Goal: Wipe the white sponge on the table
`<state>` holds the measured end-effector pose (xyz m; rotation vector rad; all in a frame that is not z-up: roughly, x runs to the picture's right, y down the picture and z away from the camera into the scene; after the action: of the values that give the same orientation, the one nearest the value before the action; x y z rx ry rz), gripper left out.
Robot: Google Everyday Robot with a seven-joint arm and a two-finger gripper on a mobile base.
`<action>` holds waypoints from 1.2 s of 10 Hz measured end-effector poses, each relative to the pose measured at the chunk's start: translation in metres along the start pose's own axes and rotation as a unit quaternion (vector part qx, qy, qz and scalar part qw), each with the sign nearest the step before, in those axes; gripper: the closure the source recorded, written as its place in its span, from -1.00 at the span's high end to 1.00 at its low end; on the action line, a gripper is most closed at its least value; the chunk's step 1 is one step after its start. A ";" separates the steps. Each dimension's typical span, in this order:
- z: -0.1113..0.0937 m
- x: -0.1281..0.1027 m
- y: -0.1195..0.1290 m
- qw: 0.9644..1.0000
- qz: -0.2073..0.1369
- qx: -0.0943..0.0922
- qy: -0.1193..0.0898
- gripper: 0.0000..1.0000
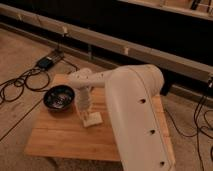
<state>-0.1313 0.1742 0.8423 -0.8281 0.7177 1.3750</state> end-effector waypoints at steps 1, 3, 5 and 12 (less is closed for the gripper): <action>0.001 0.006 0.013 1.000 -0.009 -0.011 0.004 -1.00; 0.006 0.021 0.035 0.999 -0.024 -0.031 0.015 -1.00; 0.013 0.041 0.047 0.998 -0.030 -0.047 0.032 -1.00; 0.042 0.099 0.012 0.994 -0.003 -0.045 0.099 -1.00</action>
<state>-0.1375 0.2638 0.7808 -1.0475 0.8110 1.3396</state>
